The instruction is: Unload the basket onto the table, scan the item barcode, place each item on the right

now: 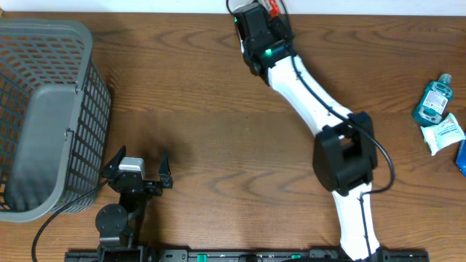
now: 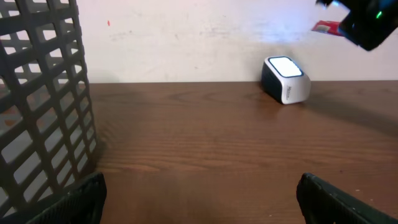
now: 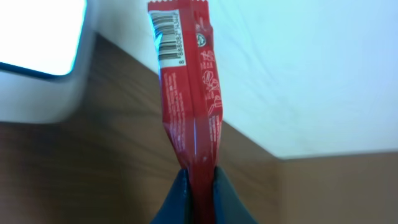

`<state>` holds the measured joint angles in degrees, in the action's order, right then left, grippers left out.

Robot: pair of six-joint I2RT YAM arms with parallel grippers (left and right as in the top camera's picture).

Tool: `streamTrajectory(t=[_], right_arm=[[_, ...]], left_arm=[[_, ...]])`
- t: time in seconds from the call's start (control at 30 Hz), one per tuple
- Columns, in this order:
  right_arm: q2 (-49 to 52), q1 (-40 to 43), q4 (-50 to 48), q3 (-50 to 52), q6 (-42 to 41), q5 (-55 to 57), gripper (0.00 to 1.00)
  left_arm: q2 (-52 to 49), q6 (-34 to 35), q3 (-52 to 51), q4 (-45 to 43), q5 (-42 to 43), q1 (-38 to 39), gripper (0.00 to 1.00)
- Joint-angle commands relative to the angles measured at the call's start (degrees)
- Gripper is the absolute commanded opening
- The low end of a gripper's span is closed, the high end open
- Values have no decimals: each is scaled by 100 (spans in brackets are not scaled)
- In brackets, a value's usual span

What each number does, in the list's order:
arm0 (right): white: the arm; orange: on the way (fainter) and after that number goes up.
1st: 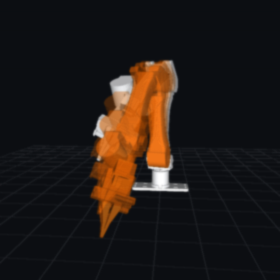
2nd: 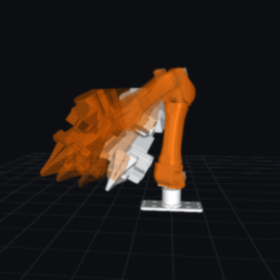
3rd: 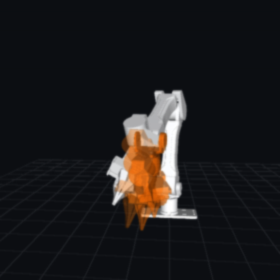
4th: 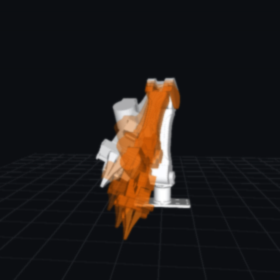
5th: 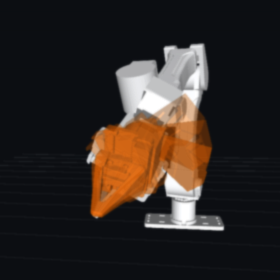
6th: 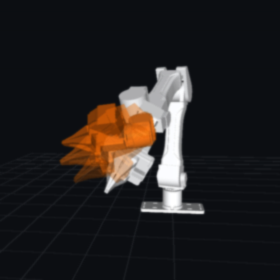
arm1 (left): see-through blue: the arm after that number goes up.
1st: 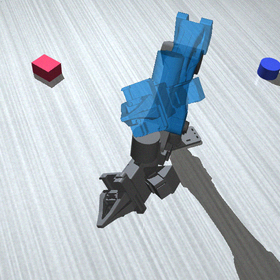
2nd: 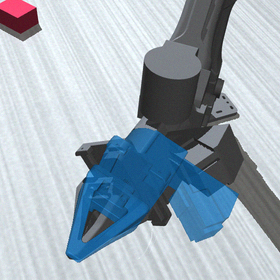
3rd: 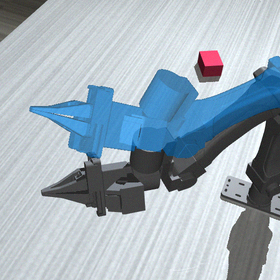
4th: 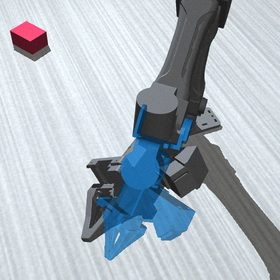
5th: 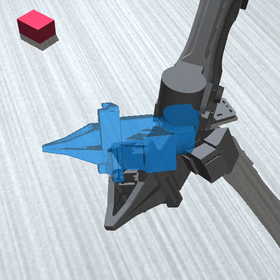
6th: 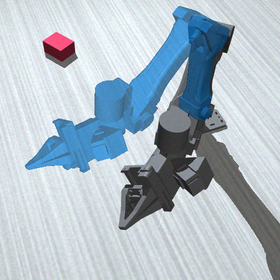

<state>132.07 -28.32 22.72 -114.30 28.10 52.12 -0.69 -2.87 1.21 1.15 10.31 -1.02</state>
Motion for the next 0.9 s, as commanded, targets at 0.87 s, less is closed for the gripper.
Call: streamTrajectory(t=[0.87], right_arm=[[1591, -723, -2566, 0, 4105, 3501, 1]], left_arm=[[7, -28, -98, 184, 57, 13, 98]])
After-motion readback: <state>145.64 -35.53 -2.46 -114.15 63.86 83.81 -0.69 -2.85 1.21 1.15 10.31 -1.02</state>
